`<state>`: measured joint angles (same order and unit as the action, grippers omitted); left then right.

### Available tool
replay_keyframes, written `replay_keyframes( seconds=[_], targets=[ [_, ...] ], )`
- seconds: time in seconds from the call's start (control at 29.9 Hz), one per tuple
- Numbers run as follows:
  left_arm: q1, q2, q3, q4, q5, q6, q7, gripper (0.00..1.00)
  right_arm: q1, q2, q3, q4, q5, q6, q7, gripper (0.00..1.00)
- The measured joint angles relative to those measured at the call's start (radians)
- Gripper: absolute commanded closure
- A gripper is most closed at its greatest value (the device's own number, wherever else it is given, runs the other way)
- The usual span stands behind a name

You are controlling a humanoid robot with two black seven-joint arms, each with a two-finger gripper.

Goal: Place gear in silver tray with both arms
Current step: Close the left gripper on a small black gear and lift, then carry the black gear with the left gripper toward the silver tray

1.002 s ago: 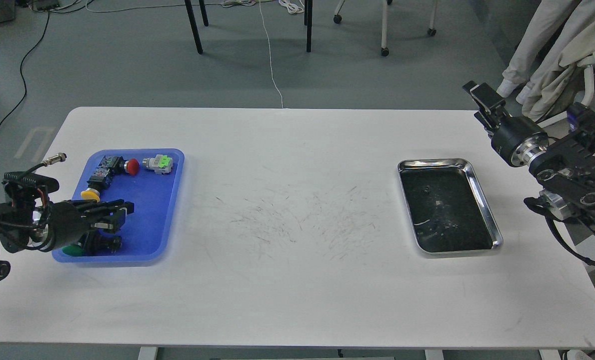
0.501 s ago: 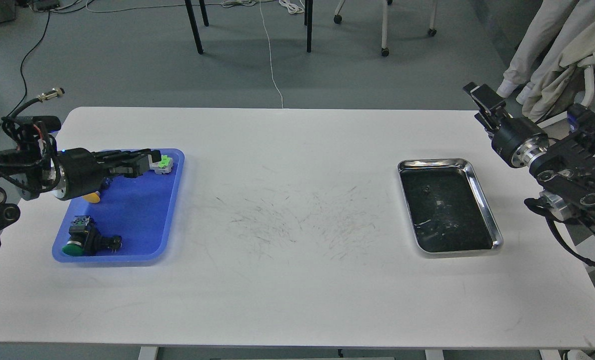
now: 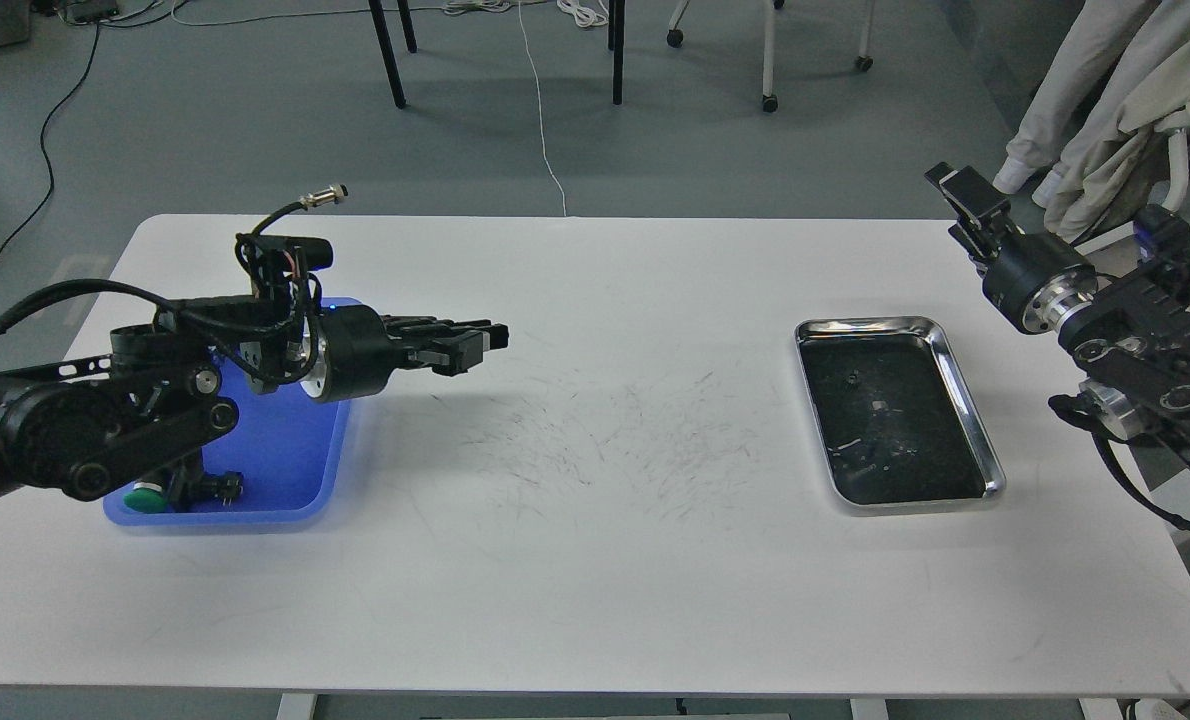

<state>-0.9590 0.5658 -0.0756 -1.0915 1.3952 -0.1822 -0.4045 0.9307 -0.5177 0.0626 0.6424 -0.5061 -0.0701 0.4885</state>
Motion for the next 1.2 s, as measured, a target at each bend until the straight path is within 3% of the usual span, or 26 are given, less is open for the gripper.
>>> replay_keyframes(
  seconds=[0.84, 1.2],
  targets=[
    [0.009, -0.540, 0.091, 0.229, 0.261, 0.096, -0.007, 0.99, 0.047, 0.013, 0.057, -0.055, 0.001, -0.002, 0.000, 0.07],
    [0.039, -0.566, 0.118, 0.324, 0.269, 0.137, -0.007, 0.98, 0.048, 0.016, 0.058, -0.055, 0.001, -0.004, 0.000, 0.07]
  ],
)
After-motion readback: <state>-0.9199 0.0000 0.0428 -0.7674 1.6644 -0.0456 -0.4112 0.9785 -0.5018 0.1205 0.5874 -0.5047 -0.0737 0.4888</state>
